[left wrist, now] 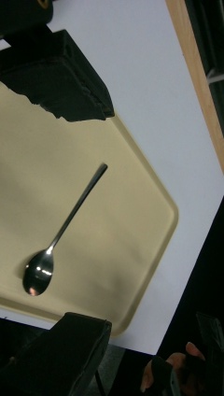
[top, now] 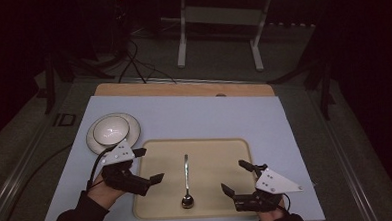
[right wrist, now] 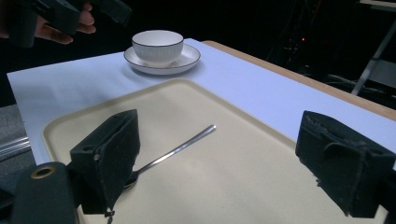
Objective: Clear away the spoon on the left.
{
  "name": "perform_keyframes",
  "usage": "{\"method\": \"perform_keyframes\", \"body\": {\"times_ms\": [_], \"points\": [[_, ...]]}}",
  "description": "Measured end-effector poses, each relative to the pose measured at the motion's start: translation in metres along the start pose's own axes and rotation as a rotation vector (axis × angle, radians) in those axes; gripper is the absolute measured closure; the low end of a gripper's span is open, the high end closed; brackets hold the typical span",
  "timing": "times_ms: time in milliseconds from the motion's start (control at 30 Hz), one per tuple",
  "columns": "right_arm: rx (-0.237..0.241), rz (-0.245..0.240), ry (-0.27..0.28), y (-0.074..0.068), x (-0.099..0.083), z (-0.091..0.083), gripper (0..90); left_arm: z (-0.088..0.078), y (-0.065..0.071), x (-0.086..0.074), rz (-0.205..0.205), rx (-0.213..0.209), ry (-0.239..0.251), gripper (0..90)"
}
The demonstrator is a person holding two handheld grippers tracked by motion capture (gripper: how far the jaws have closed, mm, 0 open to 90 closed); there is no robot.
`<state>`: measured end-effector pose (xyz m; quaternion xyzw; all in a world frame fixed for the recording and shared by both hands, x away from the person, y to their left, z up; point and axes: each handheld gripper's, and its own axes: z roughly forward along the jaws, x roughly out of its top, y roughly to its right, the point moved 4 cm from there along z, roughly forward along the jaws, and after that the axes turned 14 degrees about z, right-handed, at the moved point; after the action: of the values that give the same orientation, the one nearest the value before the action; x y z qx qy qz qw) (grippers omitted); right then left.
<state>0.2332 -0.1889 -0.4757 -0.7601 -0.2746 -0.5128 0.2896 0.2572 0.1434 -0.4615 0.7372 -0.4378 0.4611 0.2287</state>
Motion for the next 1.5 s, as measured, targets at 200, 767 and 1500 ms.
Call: {"method": "perform_keyframes", "body": {"times_ms": [200,767,1500], "points": [[0.005,0.002,-0.004,0.0,0.0,0.001,13.8,-0.005,0.006,-0.012,0.018,0.011,-0.009,4.1],[0.005,0.002,-0.008,0.0,-0.001,0.001,13.8,-0.007,-0.004,-0.053,-0.03,0.103,0.007,4.0],[0.001,0.016,-0.024,0.002,-0.002,0.002,13.8,0.0,-0.005,-0.067,-0.044,0.144,0.052,4.0]]}}
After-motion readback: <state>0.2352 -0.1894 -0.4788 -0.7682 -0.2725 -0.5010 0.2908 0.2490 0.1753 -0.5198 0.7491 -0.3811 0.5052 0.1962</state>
